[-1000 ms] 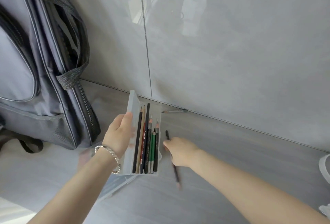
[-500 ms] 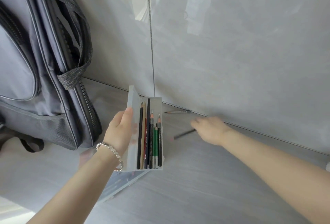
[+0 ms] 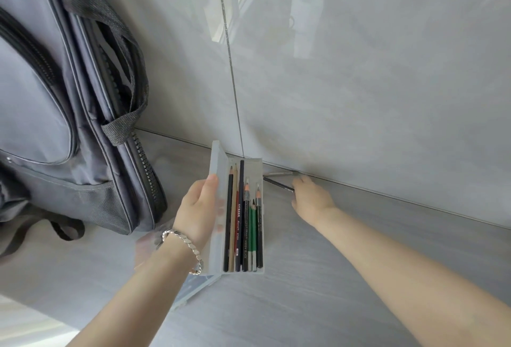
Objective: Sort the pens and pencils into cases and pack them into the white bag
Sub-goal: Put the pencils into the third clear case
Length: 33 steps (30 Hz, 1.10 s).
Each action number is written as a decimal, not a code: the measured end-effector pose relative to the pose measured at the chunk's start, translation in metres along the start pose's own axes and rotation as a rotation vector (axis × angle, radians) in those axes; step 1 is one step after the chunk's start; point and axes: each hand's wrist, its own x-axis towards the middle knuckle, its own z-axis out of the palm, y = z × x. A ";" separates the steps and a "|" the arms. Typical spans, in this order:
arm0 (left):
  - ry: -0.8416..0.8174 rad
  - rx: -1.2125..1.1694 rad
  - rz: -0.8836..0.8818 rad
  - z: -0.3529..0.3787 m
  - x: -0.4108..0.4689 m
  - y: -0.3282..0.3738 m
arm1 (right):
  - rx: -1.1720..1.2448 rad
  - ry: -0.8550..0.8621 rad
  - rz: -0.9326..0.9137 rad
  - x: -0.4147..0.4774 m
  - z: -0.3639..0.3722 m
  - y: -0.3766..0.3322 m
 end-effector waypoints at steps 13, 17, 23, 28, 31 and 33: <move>-0.034 0.071 0.055 0.003 -0.014 0.006 | -0.091 0.054 -0.134 0.032 0.001 -0.019; -0.016 0.070 0.055 0.002 -0.012 0.008 | -0.073 0.014 -0.069 0.023 -0.001 -0.015; -0.027 0.041 0.049 0.012 -0.016 0.005 | 0.410 0.068 0.155 -0.036 0.003 0.004; -0.034 0.016 0.053 0.029 -0.027 -0.002 | 0.935 0.327 0.192 -0.108 -0.017 -0.007; -0.040 0.008 0.076 0.042 -0.039 -0.004 | 1.023 0.298 0.146 -0.142 -0.023 -0.021; -0.052 0.020 0.089 0.050 -0.048 -0.007 | 0.957 0.278 0.155 -0.154 -0.020 -0.024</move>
